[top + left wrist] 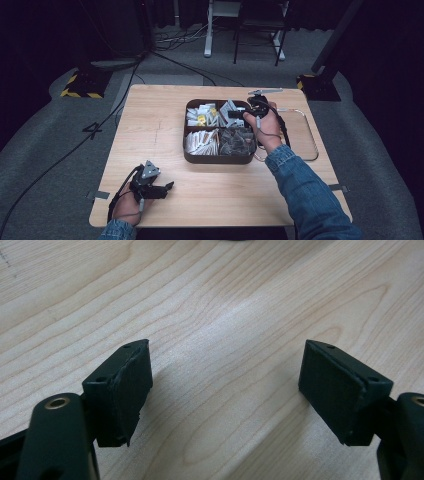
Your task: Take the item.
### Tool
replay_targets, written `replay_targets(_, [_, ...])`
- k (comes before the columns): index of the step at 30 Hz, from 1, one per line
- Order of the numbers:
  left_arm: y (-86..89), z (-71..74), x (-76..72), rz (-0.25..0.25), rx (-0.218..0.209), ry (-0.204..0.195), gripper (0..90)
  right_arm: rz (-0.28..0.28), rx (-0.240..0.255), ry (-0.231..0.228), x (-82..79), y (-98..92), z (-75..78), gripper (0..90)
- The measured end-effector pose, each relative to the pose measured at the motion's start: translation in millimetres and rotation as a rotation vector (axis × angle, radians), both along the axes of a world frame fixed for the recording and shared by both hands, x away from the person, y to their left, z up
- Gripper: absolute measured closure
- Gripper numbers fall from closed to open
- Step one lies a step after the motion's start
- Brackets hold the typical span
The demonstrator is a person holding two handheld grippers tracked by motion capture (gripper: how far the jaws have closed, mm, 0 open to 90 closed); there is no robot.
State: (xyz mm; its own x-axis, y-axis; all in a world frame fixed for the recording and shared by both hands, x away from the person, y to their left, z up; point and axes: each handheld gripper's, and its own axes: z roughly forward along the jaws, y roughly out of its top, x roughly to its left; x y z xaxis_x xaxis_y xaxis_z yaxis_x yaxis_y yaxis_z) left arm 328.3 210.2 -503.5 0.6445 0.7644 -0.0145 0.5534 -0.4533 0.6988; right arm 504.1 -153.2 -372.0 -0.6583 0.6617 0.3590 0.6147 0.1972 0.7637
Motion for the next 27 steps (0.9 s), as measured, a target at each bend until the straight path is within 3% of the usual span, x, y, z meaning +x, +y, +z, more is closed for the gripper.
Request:
replay_targets(7, [-0.1,0.0,0.0,0.001,-0.002,0.0,22.2,0.085,0.022,-0.015,-33.1,-1.7,8.6,87.1])
replay_targets(9, [0.0,0.0,0.0,0.0,0.0,0.0,22.2,0.131,0.028,-0.028,-50.9,-2.5,11.7,87.1])
replay_targets(17, [0.0,0.0,0.0,0.0,0.0,0.0,22.2,0.191,0.036,-0.032,-88.3,-6.7,12.7,87.1])
replay_targets(22, [0.0,0.0,0.1,-0.001,-0.001,0.001,22.2,0.228,0.063,-0.059,-114.1,-9.3,5.4,87.1])
replay_targets(27, [0.0,0.0,0.0,-0.001,-0.001,0.0,22.2,0.245,0.055,-0.035,-127.0,-13.5,-4.0,87.1])
